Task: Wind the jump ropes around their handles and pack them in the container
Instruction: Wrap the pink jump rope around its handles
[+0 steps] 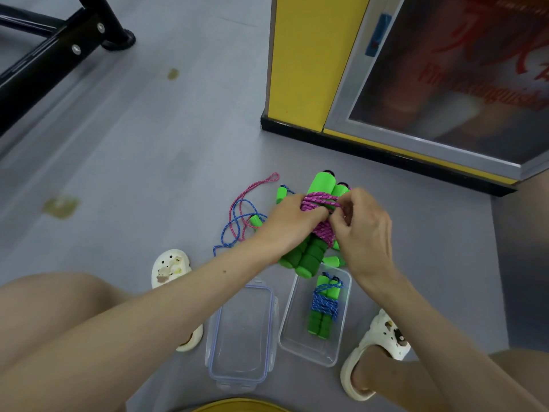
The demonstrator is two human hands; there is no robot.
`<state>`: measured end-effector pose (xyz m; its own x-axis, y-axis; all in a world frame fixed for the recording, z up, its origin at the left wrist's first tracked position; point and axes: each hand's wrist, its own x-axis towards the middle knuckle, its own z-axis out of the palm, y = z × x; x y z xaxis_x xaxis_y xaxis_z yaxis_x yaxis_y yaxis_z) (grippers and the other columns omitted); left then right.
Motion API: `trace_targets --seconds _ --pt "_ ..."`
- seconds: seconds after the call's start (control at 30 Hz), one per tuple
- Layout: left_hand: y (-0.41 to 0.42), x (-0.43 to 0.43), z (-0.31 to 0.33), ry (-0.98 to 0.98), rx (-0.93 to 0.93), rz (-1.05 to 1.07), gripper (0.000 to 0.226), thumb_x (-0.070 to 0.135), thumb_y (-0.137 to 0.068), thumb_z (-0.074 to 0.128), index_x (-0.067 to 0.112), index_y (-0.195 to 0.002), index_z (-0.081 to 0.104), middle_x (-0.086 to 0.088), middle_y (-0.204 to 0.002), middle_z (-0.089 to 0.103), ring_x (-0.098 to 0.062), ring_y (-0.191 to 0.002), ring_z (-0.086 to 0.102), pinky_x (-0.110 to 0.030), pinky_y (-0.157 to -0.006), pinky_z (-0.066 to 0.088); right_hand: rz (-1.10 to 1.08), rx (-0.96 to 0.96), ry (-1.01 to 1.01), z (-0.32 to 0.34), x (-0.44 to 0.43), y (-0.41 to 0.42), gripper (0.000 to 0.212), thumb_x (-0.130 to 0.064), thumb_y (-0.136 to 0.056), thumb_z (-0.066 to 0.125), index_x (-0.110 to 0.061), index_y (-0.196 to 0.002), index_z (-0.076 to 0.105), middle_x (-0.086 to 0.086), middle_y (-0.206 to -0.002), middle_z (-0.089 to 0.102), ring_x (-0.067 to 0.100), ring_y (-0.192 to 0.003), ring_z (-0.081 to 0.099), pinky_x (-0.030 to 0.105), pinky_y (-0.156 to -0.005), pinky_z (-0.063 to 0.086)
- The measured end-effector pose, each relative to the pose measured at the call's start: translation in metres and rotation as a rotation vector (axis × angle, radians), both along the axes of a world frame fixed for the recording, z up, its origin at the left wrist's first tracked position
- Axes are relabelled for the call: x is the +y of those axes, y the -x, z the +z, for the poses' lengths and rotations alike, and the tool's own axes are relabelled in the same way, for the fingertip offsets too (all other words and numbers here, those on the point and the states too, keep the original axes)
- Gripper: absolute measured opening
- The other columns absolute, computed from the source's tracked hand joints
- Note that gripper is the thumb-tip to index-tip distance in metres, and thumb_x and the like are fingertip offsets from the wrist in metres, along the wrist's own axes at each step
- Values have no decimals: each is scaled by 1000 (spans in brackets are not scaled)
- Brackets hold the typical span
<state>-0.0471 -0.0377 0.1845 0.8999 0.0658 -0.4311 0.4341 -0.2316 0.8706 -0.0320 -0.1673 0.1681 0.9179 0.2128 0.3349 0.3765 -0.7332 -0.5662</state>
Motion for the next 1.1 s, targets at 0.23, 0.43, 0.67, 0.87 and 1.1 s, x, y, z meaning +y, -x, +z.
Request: trace_targets --seconds 0.23,0.43,0.67,0.87,1.1 --pt "-5 13 6 -13 22 -5 30 37 -62 58 12 -78 65 -11 -80 69 -27 -80 66 -49 -83 54 175 0 31 6 -3 -7 15 0 -82 59 -1 -93 70 12 -81 61 19 -71 55 28 -63 44" --pt "-8 31 6 48 103 19 22 20 -79 67 0 -88 69 -14 -81 71 -24 -72 64 -47 -81 55 282 216 -49 6 -2 -12 28 7 -80 65 -4 -105 71 3 -87 60 18 -76 60 30 -76 52" --pt "-11 38 18 99 204 -81 25 17 -84 65 0 -102 67 -13 -83 70 -23 -66 65 -32 -64 57 386 129 -18 12 -14 -16 18 6 -75 71 -2 -91 72 7 -79 57 7 -67 54 12 -68 45" --pt "-7 40 19 156 262 -93 16 17 -86 62 4 -92 68 -12 -77 68 -22 -59 63 -30 -60 56 433 158 -53 11 -23 -15 7 0 -75 72 1 -74 65 8 -74 57 16 -66 53 24 -62 44" --pt "-4 36 23 438 289 107 16 22 -89 57 8 -86 65 -10 -68 68 -20 -52 63 -26 -52 55 83 354 -235 21 -30 -13 8 -6 -88 62 -12 -83 62 4 -78 64 11 -71 63 13 -68 49"
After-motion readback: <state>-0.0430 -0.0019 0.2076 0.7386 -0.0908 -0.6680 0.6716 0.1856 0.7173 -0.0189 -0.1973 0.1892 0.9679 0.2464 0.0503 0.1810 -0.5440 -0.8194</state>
